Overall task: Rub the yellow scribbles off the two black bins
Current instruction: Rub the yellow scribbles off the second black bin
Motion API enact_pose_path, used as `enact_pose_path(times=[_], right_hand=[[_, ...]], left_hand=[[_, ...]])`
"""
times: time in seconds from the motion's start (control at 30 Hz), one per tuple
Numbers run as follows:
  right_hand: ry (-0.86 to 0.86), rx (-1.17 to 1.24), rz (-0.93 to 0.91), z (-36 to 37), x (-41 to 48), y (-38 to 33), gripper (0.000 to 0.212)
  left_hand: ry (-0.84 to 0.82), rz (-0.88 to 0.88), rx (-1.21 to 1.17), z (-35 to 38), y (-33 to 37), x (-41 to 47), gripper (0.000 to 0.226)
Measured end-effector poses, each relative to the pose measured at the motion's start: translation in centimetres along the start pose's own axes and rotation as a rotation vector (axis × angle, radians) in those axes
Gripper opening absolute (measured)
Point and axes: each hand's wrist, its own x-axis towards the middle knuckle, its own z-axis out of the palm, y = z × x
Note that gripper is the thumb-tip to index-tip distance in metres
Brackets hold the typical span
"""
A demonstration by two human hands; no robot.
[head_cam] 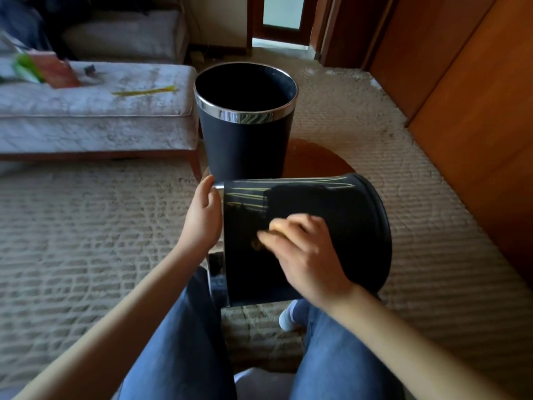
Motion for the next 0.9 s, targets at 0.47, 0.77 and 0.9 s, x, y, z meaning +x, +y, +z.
enact_pose_path(times=[0.47,0.77,0.9], right_hand=[[-0.035,-0.026,0.006,0.2,0.7,-0.8,0.027],[-0.131,0.119,0.012,1.6,5.8,0.3,0.023],[-0.224,0.076,0.129,3.2,9.2,1.3,0.022]], left_hand=[[-0.01,-0.037,-0.082,-0.1,-0.5,0.7,0.073],[0.033,0.096,-0.05,0.0,-0.3,-2.3,0.04],[0.085,0.115,-0.035,0.0,-0.2,-2.9,0.041]])
